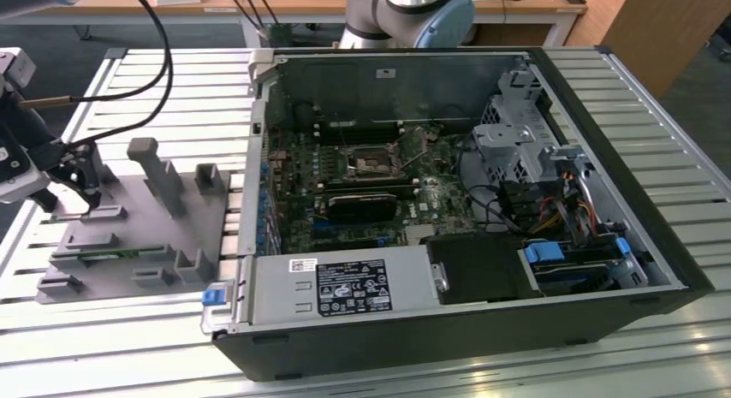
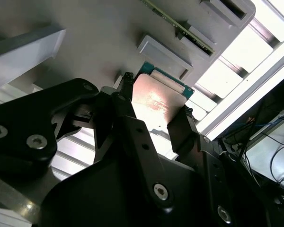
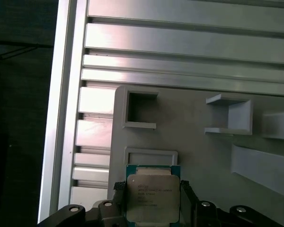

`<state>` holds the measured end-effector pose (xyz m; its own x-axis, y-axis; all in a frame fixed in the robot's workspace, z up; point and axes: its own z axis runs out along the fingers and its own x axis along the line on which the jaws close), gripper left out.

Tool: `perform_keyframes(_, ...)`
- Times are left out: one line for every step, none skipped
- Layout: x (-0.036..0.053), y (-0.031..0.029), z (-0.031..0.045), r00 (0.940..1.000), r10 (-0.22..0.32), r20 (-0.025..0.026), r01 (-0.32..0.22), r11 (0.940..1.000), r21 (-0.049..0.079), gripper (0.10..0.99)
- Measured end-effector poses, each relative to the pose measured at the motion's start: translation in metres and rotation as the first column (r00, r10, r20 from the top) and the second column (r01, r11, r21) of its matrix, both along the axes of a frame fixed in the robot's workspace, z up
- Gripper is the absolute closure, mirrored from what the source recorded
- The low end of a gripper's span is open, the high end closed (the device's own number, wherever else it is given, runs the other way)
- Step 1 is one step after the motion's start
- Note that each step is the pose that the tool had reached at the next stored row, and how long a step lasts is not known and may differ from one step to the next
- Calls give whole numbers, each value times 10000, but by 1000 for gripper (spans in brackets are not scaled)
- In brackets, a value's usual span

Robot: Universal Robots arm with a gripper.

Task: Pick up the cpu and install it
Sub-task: 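Pick up the cpu and move it towards the insertion slot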

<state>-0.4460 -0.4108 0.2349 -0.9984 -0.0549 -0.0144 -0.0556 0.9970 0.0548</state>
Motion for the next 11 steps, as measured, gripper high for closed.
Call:
perform_keyframes(0,0,7,10000,0,0,0,10000,0,545)
perform_keyframes(0,0,15,10000,0,1,0,10000,0,545)
perform_keyframes(0,0,24,10000,0,-1,0,10000,0,545)
perform_keyframes(0,0,31,10000,0,0,0,10000,0,545)
perform_keyframes(0,0,39,10000,0,0,0,10000,0,545)
perform_keyframes(0,0,46,10000,0,0,0,10000,0,545)
perform_keyframes(0,0,54,10000,0,0,0,10000,0,545)
perform_keyframes(0,0,60,10000,0,1,0,10000,1,545)
perform_keyframes(0,0,69,10000,0,0,0,10000,0,545)
perform_keyframes(0,0,78,10000,0,0,0,10000,0,545)
perform_keyframes(0,0,87,10000,0,0,0,10000,0,545)
